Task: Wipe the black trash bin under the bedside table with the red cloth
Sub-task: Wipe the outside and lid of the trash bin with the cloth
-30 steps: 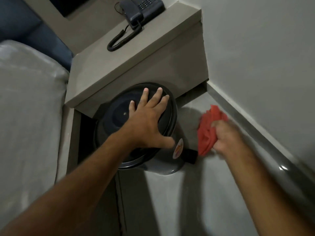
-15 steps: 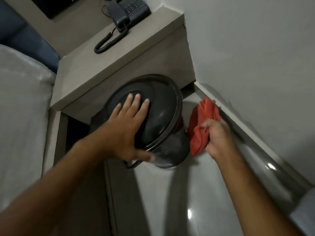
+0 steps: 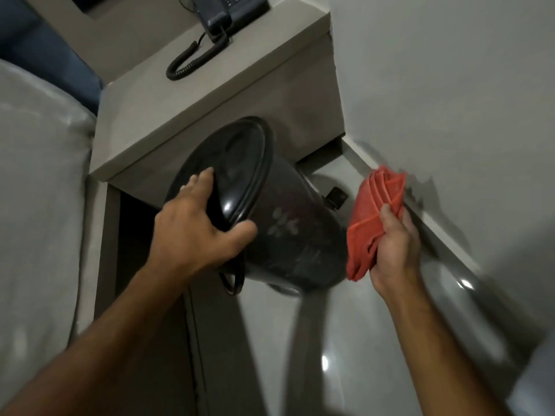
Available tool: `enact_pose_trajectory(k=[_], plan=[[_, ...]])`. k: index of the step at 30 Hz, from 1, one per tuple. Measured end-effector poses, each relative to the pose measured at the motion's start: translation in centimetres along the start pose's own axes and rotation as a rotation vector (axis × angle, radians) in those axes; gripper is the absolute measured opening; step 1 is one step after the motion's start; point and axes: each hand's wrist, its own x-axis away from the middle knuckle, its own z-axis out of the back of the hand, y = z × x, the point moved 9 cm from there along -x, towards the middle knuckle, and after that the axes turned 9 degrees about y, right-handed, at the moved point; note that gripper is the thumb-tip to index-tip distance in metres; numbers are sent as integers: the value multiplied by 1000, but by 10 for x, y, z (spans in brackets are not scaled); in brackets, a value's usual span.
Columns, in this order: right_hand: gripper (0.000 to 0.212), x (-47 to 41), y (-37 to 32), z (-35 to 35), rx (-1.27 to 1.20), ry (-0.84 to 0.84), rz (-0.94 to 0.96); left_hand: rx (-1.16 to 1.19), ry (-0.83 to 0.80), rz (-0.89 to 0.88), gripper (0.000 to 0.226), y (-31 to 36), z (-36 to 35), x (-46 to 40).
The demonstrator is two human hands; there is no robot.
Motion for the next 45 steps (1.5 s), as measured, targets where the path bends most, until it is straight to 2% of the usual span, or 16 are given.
enact_pose_trajectory(k=[4,9,10,12,15,20,22,25,27,29,31,35,38,40,42,45], plan=[[41,9,-19,-1,29,-37,91,136,107,87,55,-16,17,0],[47,26,-68,-23,30,-199,335,175,137,316,44,-66,13,10],[44,34,-71,-36,78,-268,382,191,136,353,47,-73,9,15],[44,50,-51,-66,367,-378,447,203,106,391,53,-77,-4,25],[61,64,-15,-89,898,-375,635,192,47,428,49,-71,-23,34],[68,54,-15,-89,874,-358,645,316,13,360,19,-59,-25,32],[64,49,-17,-89,861,-342,583,378,-91,225,33,-46,-26,29],[64,44,-21,-89,819,-334,493,335,-289,63,94,-39,-37,35],[64,41,-20,-88,802,-339,449,297,-336,61,118,-47,-45,39],[62,43,-21,-89,775,-342,435,354,-298,99,114,-50,-48,41],[62,47,-22,-91,760,-359,435,376,-193,123,97,-49,-44,39],[64,50,-26,-93,804,-365,492,191,-126,105,89,-36,-34,37],[64,55,-29,-105,1026,-348,651,-43,-57,-21,87,-3,-15,30],[64,76,-30,-134,1137,-414,871,-167,-34,-96,85,19,-8,26],[61,104,-34,-166,1047,-522,1044,-240,-45,-127,79,31,-4,23],[58,113,-33,-185,973,-605,1118,-293,-109,-103,74,29,-4,20]])
